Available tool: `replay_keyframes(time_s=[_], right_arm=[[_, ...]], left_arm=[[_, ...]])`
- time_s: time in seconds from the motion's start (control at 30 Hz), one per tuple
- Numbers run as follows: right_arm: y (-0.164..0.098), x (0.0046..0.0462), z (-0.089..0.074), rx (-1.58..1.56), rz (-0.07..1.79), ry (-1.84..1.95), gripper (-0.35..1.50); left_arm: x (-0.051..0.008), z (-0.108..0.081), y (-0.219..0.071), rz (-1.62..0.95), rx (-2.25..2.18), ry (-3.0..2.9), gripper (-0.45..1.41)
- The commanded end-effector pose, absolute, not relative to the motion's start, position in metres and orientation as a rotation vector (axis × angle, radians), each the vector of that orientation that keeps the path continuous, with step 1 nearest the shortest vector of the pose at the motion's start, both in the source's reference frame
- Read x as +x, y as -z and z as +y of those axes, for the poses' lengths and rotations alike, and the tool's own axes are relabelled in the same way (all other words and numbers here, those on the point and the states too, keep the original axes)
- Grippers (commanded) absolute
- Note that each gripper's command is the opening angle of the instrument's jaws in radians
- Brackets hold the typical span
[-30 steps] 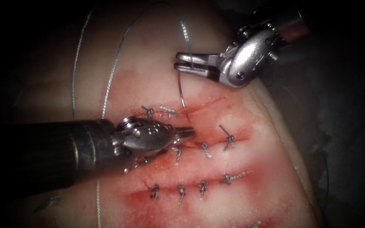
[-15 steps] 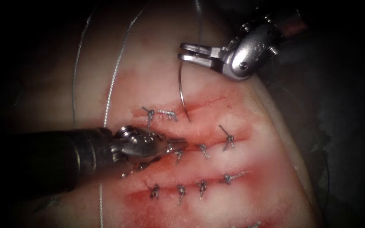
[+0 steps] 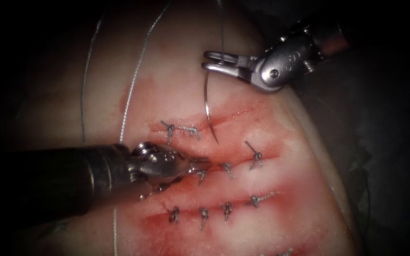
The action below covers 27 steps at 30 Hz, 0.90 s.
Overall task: Wound Closure
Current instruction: Push the needle through the top half of the tissue using the right hand
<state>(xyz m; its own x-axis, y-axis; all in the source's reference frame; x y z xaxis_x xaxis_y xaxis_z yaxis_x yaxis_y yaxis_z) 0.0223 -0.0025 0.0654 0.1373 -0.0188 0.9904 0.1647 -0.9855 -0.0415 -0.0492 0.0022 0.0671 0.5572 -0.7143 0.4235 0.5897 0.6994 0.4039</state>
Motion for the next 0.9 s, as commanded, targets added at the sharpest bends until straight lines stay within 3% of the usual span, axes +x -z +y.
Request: replay_keyframes(time_s=[0.03, 0.53, 0.67, 0.9], right_arm=[[-0.0659, 0.0229, -0.0029, -2.256, -0.141, 1.968, -0.35], [-0.0670, 0.0228, -0.0037, -1.914, 0.199, 1.817, -0.35], [-0.0677, 0.0224, -0.0035, -1.865, 0.221, 1.774, -0.35], [-0.0687, 0.0218, -0.0036, -1.833, 0.251, 1.782, -0.35]], left_arm=[[-0.0499, 0.0028, -0.0675, -0.602, 0.221, 0.778, -0.45], [-0.0496, 0.0037, -0.0667, -0.630, 0.203, 0.783, -0.43], [-0.0491, 0.0042, -0.0654, -0.652, 0.209, 0.788, 0.15], [-0.0488, 0.0049, -0.0628, -0.672, 0.222, 0.672, 0.27]])
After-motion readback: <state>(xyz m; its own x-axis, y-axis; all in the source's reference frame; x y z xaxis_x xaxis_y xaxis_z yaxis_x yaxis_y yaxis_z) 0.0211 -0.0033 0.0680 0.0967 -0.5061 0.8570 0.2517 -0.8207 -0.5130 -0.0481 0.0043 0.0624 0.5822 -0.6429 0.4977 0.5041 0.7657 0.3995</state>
